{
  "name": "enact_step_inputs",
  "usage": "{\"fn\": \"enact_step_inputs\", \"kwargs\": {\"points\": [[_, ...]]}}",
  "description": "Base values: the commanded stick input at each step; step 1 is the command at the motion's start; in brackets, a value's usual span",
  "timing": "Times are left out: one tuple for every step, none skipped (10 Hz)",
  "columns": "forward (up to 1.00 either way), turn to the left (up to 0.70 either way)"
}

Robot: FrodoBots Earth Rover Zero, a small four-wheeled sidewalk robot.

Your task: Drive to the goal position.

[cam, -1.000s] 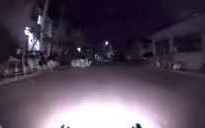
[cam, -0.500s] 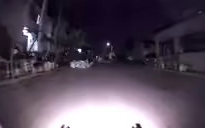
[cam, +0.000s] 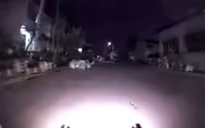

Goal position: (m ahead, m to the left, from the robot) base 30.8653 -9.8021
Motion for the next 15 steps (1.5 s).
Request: {"fn": "enact_step_inputs", "kwargs": {"points": [[0.85,0.0],[0.85,0.0],[0.85,0.0],[0.85,0.0],[0.85,0.0],[0.85,0.0],[0.85,0.0],[0.85,0.0],[0.85,0.0],[0.85,0.0],[0.85,0.0],[0.85,0.0],[0.85,0.0],[0.85,0.0],[0.85,-0.24]]}}
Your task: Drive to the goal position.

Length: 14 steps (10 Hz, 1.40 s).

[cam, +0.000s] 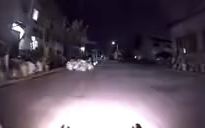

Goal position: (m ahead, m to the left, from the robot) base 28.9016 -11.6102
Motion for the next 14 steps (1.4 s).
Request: {"fn": "enact_step_inputs", "kwargs": {"points": [[0.85,-0.29],[0.85,-0.13],[0.85,0.0],[0.85,0.0],[0.85,0.0],[0.85,0.0],[0.85,0.0],[0.85,0.0],[0.85,0.0],[0.85,0.0],[0.85,0.0],[0.85,0.0],[0.85,-0.01],[0.85,-0.04]]}}
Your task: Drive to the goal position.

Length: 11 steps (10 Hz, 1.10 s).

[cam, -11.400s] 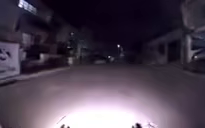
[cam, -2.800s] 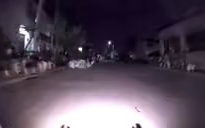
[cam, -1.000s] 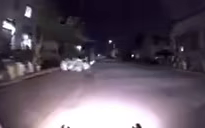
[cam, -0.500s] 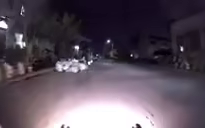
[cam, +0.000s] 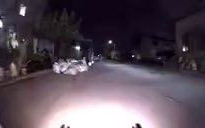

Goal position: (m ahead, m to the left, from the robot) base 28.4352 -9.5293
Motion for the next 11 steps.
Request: {"fn": "enact_step_inputs", "kwargs": {"points": [[0.85,-0.34],[0.85,-0.32],[0.85,0.0],[0.85,0.0],[0.85,0.0],[0.85,0.0],[0.85,0.0],[0.85,0.0],[0.85,0.0],[0.85,0.0],[0.85,0.0]]}}
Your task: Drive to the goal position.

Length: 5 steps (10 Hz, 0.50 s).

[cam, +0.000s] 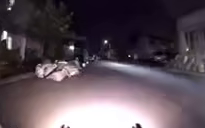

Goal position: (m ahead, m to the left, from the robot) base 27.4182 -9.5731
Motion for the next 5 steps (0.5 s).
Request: {"fn": "enact_step_inputs", "kwargs": {"points": [[0.85,0.0],[0.85,0.0],[0.85,0.0],[0.85,0.0],[0.85,0.0]]}}
